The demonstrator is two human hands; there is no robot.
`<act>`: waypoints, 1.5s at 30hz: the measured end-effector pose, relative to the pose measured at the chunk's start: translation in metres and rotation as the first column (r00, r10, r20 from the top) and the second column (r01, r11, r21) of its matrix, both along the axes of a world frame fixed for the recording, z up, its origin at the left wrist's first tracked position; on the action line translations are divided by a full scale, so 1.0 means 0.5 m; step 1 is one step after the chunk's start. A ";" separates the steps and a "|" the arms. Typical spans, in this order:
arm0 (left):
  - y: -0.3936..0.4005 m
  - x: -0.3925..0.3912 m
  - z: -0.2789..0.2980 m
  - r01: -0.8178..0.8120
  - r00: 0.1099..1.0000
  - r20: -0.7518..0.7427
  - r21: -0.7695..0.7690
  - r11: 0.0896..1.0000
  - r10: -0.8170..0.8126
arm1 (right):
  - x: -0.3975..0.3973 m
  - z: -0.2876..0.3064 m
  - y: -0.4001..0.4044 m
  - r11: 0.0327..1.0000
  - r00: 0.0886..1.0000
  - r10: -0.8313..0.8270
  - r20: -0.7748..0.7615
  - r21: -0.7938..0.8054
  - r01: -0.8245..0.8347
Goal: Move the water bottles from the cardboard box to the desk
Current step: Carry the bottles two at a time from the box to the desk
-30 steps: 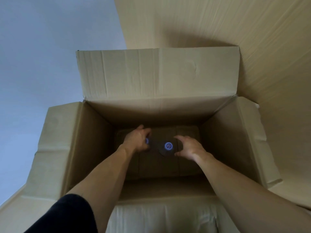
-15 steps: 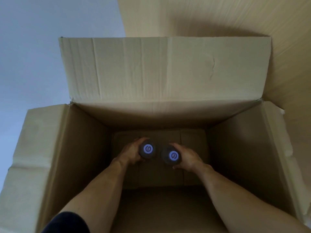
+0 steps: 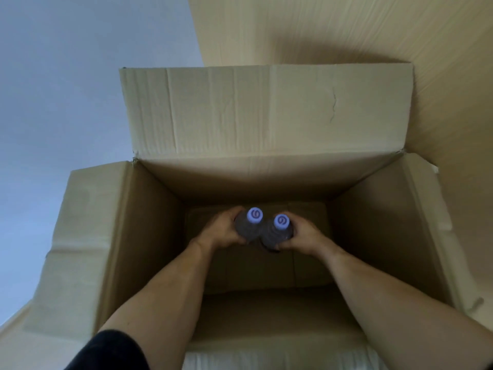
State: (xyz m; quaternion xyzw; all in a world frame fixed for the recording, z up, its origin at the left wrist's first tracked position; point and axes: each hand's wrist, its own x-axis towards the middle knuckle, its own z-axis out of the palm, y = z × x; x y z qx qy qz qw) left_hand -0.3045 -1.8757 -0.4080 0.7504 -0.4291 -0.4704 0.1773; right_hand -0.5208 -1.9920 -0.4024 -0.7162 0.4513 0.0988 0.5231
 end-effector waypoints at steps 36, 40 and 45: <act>0.070 -0.149 0.542 -0.729 0.511 -0.696 -0.039 0.683 0.505 | -0.018 0.465 0.056 0.727 0.604 -0.634 0.483 0.640 0.251; 0.103 -0.198 0.566 -0.744 0.523 -0.696 -0.090 0.662 0.492 | -0.031 0.483 0.055 0.744 0.666 -0.566 0.486 0.649 0.158; 0.172 -0.235 0.579 -0.840 0.437 -0.725 -0.117 0.530 0.532 | -0.017 0.502 0.075 0.744 0.757 -0.440 0.483 0.668 0.006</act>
